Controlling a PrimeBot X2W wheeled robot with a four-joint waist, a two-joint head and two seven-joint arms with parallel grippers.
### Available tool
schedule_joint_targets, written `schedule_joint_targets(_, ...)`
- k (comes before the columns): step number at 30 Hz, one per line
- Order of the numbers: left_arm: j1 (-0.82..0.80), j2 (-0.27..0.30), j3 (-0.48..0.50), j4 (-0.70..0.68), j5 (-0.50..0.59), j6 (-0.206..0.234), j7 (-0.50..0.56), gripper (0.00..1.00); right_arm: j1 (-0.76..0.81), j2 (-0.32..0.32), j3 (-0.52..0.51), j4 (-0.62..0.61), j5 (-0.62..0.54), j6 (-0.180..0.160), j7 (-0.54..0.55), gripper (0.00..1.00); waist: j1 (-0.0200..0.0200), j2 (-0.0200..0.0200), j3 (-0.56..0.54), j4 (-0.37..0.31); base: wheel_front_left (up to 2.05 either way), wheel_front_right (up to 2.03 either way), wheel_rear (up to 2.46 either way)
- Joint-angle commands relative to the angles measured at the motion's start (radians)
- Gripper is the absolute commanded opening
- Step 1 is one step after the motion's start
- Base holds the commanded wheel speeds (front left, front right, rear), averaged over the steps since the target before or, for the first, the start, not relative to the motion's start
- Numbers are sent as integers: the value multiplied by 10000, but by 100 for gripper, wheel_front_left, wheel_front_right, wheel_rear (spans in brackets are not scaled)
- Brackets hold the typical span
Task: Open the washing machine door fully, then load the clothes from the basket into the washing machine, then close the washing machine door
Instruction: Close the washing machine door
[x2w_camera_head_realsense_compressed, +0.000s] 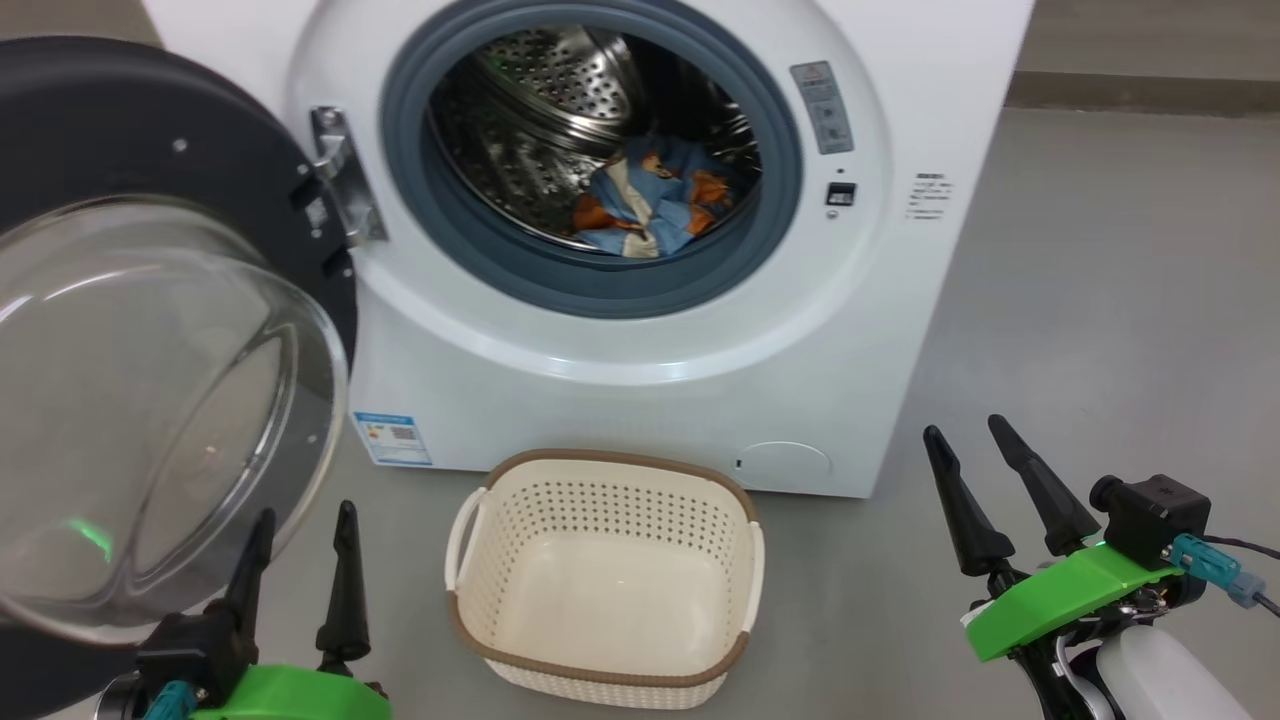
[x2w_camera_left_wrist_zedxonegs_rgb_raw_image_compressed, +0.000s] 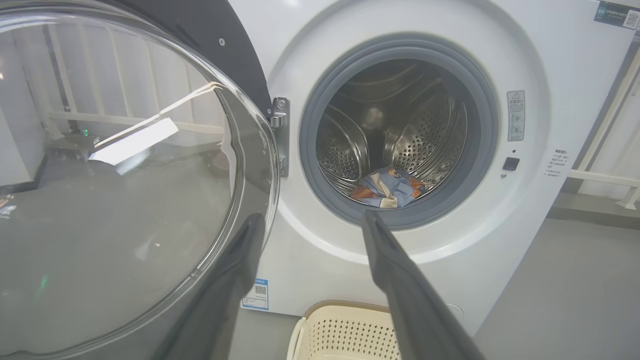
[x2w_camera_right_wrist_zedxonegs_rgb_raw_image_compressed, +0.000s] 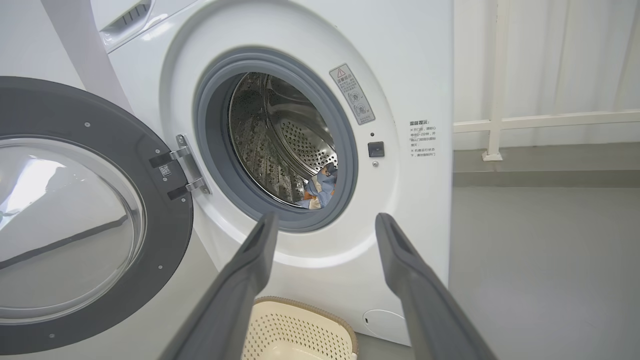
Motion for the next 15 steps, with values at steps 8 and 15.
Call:
schedule_joint_targets(8,12,264,307,-342,69,206,-36,100,126,-1,168,-194,-163,75,-80,100,0,0,-180,1275,0,0,0)
schedule_joint_targets(15,100,354,248,-407,67,304,119,100,211,57,208,-166,-237,75,-80,100,0,0,-224,2088,0,0,0)
